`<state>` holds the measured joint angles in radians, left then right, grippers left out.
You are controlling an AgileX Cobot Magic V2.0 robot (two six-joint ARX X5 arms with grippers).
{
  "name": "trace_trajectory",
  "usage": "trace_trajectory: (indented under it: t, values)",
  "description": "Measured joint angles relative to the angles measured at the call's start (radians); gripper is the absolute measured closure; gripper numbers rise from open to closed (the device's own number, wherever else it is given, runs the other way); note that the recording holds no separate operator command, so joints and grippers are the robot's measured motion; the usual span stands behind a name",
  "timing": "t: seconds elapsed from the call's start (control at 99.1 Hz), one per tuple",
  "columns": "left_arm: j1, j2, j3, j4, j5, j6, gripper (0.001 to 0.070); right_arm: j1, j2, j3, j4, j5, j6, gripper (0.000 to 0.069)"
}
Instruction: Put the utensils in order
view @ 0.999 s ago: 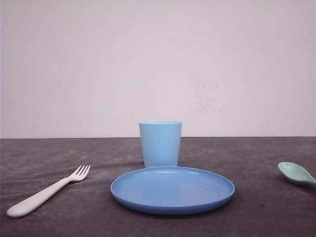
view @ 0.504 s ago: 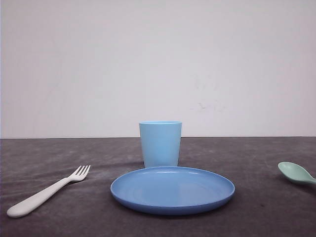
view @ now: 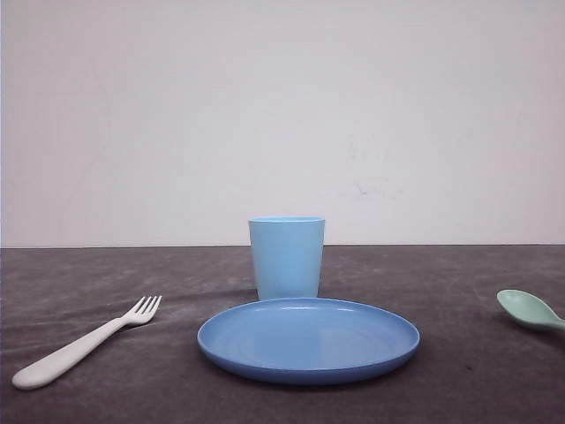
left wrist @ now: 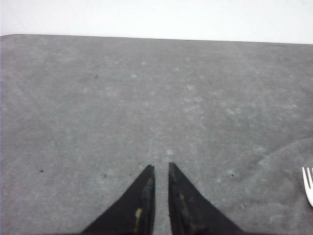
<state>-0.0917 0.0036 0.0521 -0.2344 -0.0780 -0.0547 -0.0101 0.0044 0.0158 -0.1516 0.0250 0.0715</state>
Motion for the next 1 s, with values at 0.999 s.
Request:
trace_trajectory:
  t: [0.999]
  values:
    - [0.000, 0.302, 0.393, -0.045, 0.050, -0.254, 0.0685, 0.001, 0.312, 0.396, -0.108, -0.134, 0.320, 0.0683]
